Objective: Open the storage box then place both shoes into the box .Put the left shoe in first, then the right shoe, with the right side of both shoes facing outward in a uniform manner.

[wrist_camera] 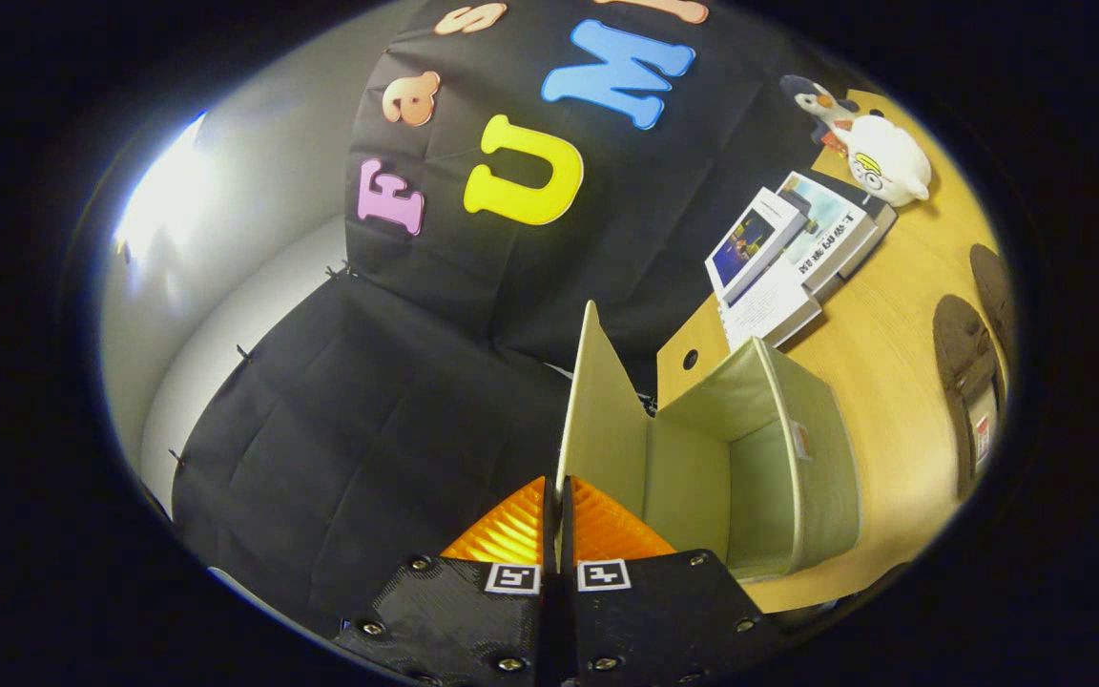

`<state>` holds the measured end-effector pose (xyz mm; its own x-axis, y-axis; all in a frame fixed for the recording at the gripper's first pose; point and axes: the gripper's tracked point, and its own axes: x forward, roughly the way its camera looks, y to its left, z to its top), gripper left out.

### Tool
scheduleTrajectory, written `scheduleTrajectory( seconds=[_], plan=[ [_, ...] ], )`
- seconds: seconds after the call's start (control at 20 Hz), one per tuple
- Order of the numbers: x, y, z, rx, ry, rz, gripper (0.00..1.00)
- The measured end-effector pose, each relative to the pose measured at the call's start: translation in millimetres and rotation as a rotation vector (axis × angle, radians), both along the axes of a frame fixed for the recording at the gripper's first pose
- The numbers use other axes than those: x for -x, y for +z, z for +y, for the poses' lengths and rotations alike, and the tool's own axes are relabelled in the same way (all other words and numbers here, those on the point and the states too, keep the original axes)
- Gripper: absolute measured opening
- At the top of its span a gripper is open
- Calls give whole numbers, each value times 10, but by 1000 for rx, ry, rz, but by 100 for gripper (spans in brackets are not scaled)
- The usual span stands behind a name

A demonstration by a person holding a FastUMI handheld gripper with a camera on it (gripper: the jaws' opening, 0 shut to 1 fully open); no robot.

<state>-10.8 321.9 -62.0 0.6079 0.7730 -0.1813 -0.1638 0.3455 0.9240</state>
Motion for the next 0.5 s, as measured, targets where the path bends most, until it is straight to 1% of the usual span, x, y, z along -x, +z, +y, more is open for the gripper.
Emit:
scheduleTrajectory(
  seconds=[0.2,0.5],
  plan=[
    [-1,228,331,61,30,-54,0],
    [5,369,817,131,62,-119,0]
  ],
)
